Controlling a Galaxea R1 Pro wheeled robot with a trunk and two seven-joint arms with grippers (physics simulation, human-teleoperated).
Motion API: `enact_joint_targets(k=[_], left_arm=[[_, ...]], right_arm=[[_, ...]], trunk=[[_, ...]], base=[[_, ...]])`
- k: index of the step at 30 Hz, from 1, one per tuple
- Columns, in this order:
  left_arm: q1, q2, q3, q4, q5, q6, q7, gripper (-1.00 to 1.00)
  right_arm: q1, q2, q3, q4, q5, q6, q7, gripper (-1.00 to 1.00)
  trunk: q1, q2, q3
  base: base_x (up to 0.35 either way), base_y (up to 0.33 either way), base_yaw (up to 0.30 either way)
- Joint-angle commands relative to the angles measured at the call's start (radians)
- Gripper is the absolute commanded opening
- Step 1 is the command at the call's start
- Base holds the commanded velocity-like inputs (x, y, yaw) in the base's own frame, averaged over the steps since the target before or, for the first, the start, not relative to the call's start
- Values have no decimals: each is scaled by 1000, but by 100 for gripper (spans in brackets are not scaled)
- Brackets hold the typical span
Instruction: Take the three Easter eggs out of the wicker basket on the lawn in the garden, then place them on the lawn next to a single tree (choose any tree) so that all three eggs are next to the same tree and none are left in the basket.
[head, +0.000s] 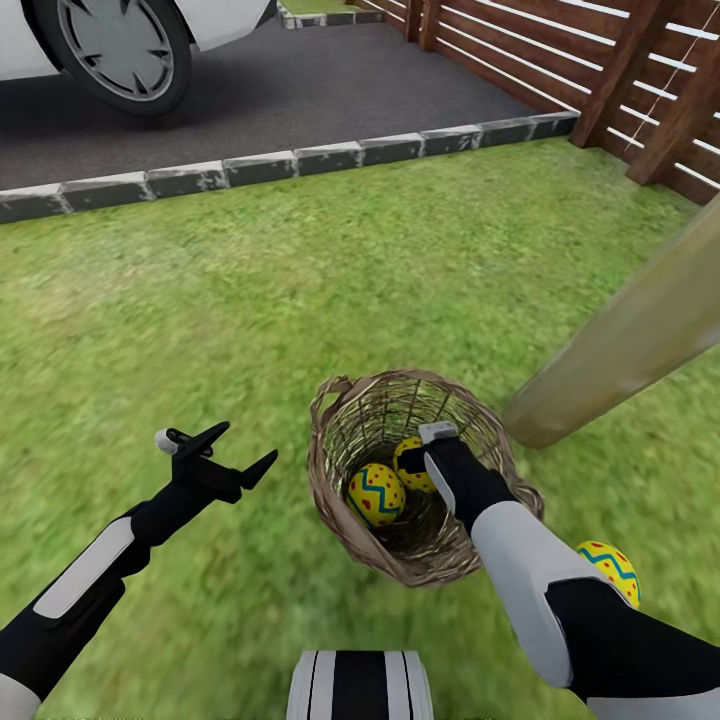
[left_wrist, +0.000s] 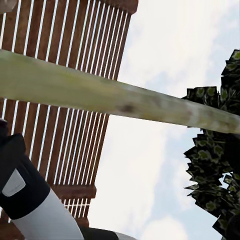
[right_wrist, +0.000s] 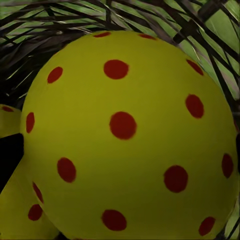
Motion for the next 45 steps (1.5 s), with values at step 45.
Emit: enact_joint_targets(k=[45], left_arm=[[4,-3,-3,1,5,6,-3,100]], right_arm=[[0,-3,1,90,10,20,-1,-100]], trunk=[[-10,5,88]], base=[[0,0,0]])
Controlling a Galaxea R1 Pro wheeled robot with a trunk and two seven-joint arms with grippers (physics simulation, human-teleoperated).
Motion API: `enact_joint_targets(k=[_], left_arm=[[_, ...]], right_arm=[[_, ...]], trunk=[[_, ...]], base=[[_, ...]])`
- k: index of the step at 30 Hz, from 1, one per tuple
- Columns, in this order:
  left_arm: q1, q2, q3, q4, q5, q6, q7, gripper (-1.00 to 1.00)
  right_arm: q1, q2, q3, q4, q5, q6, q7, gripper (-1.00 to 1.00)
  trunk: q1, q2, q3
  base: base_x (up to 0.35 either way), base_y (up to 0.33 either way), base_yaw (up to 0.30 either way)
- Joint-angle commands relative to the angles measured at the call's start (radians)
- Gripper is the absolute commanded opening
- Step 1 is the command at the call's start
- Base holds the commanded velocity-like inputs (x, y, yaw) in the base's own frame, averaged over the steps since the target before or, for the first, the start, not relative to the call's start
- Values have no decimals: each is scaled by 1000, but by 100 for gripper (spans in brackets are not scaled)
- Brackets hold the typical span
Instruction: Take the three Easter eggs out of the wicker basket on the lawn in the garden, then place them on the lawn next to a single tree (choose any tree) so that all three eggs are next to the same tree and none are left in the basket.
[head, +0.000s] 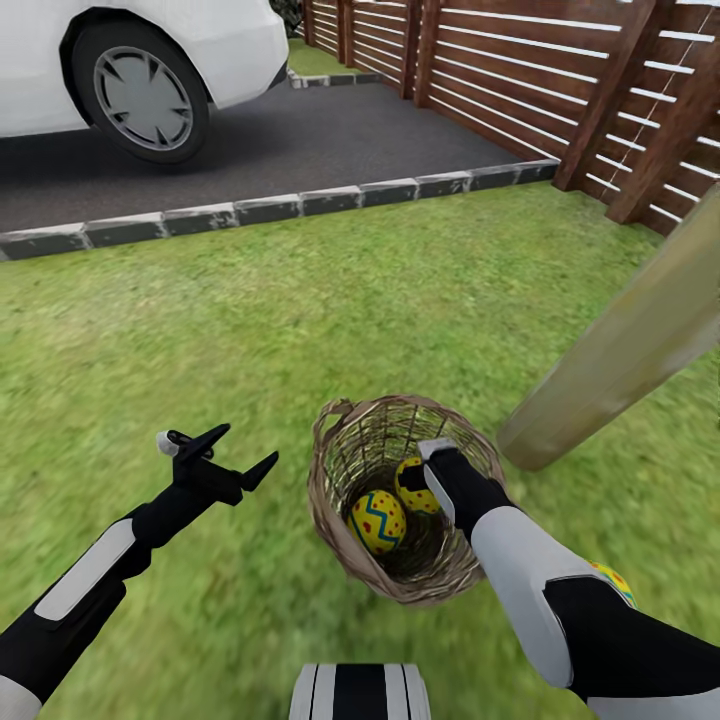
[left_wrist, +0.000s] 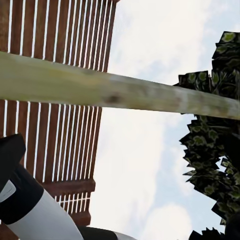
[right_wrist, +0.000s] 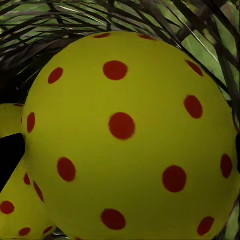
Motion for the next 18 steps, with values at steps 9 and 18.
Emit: enact_joint_targets(k=[9,18], left_arm=[[-1,4,-3,1,5,13,0,100],[-1,6,-3,45,5,14,-1,100]], right_arm=[[0,0,4,-1,-16,7,-2,-100],[0,1,5,1,-17,7,1,-100]], trunk=[[-4,2,34],[-8,4,69]], base=[[-28,0,0],[-166,23,0]])
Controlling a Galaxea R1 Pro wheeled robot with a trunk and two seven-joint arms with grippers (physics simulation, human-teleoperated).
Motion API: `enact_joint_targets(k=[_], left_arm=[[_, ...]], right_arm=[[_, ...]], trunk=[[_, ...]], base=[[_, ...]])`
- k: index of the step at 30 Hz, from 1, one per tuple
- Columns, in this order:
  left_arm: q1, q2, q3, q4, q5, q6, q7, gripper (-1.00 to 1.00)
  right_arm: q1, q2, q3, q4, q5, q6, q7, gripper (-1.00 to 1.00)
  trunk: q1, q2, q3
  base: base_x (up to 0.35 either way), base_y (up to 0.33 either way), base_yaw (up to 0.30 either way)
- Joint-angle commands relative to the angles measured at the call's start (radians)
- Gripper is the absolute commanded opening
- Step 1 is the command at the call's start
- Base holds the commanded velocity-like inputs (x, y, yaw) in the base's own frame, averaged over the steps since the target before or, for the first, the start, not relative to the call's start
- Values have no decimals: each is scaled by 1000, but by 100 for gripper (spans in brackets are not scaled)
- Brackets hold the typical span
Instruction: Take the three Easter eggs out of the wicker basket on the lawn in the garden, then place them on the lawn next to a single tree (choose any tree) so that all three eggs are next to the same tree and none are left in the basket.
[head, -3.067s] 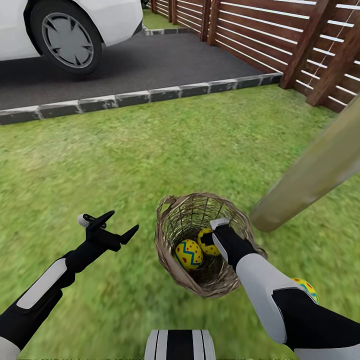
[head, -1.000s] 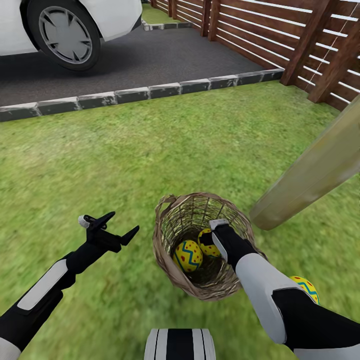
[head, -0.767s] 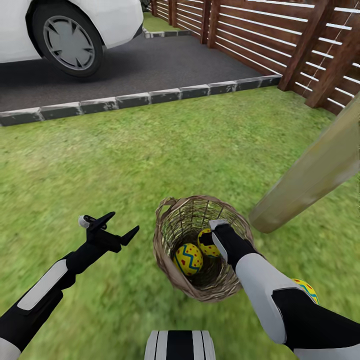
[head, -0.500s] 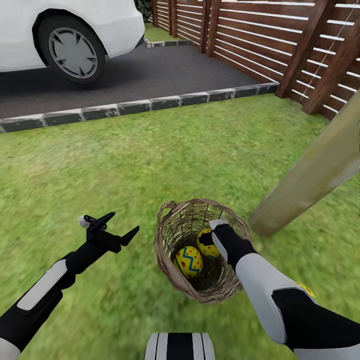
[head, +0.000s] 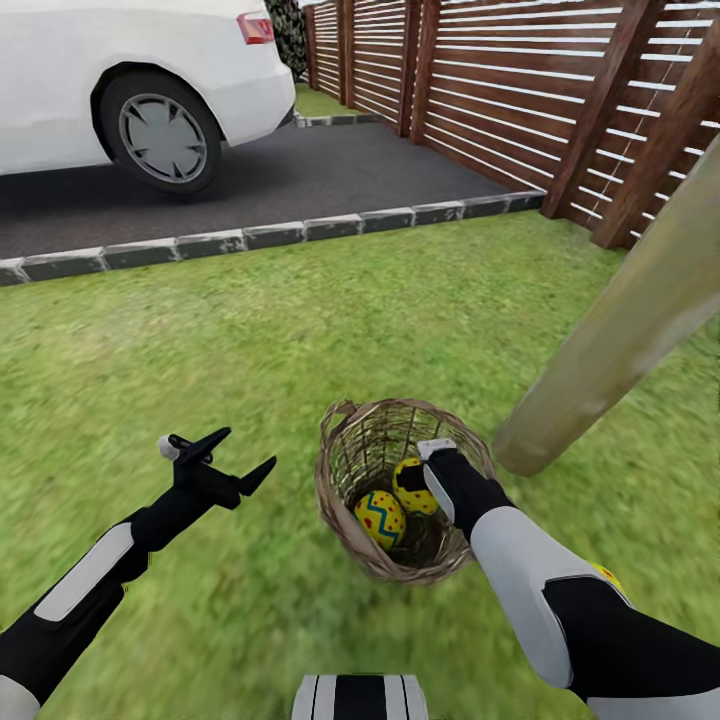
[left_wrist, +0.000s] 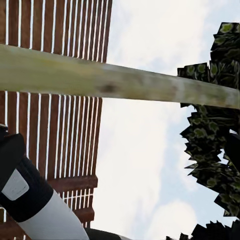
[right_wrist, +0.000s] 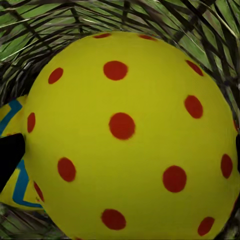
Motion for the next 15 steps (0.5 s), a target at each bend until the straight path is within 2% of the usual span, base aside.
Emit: enact_joint_targets(k=[1,3,7,13,15], left_arm=[[-1,1,-3,1,5,3,-3,100],[6,-2,-3,11,7,2,-15,100],[27,-2,-3,23,7,1,-113,100],[28,-3,-3,39,6,2,-124,100],[28,-3,-3,34,6,2,-125,100]], right_arm=[[0,0,3,-1,9,7,9,-100],[0,-1,4,-1,10,7,59,-100],[0,0,4,-1,10,7,88,-100],[0,-2,4,-2,10,5,91,-100],[0,-2,4,-2,10,5,92,-100]], trunk=[[-1,0,3],[-1,0,3],[-1,0,3],[-1,0,3],[-2,0,11]], base=[[-117,38,0],[-36,12,0],[-5,2,0],[0,93,0],[0,6,0]])
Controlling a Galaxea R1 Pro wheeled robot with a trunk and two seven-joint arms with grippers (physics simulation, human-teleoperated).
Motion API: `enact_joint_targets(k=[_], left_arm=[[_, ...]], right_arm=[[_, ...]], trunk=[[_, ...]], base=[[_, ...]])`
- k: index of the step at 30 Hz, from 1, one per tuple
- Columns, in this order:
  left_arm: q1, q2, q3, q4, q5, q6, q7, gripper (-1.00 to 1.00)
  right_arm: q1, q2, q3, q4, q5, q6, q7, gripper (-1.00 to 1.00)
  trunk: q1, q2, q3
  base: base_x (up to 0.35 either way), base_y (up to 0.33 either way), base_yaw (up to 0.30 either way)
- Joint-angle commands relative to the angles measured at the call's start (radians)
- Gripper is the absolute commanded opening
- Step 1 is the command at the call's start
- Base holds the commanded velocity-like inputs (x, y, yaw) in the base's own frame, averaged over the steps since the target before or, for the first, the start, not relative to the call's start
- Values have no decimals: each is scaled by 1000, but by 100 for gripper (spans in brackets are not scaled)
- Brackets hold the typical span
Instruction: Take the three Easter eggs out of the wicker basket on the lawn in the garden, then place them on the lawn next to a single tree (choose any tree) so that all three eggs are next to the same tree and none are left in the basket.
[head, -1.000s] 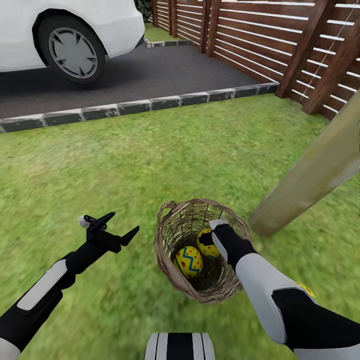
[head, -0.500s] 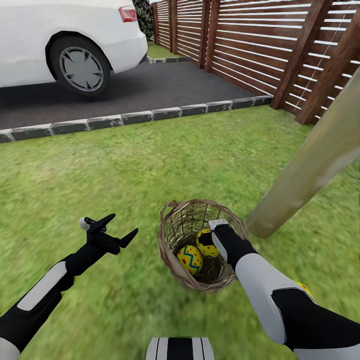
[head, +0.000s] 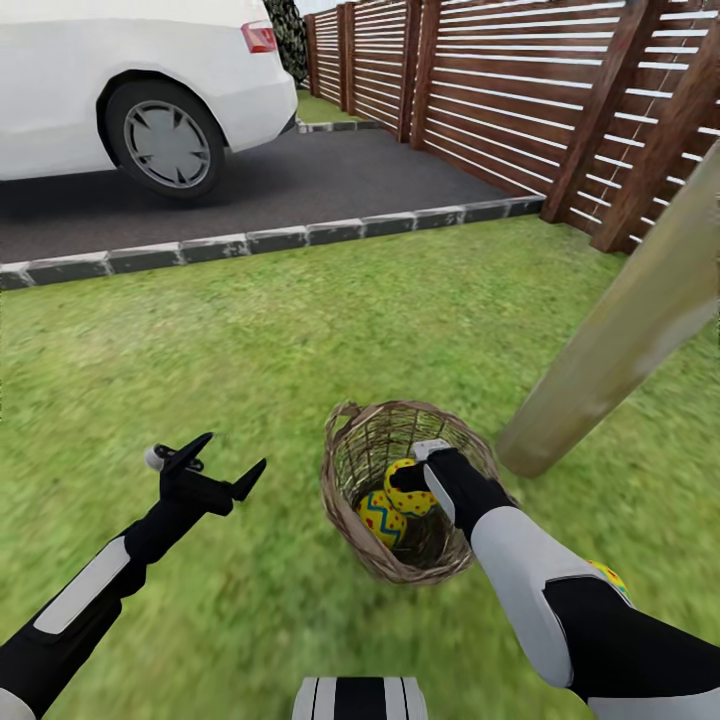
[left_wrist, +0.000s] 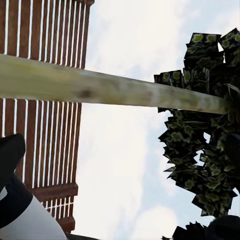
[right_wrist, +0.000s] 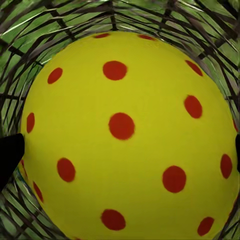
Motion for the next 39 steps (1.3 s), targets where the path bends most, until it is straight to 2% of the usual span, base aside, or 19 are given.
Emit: enact_joint_targets(k=[1,21,27,32,39], left_arm=[[-1,1,-3,2,5,4,-3,100],[-1,2,-3,11,3,7,0,100],[-1,6,-3,13,2,10,2,100],[-1,4,-4,18,4,9,1,100],[-1,2,-5,33,4,8,0,100]], right_arm=[[0,-1,3,-3,9,6,1,-100],[0,0,3,2,9,13,-1,-100],[1,0,3,4,7,17,0,-100],[1,-1,3,7,9,17,51,-100],[0,-9,2,5,9,17,53,-100]], trunk=[[-1,0,3],[-10,5,81],[-12,6,104],[-15,7,123],[-18,9,150]], base=[[0,1,0],[0,0,0],[-212,0,0],[-83,57,0],[-4,3,0]])
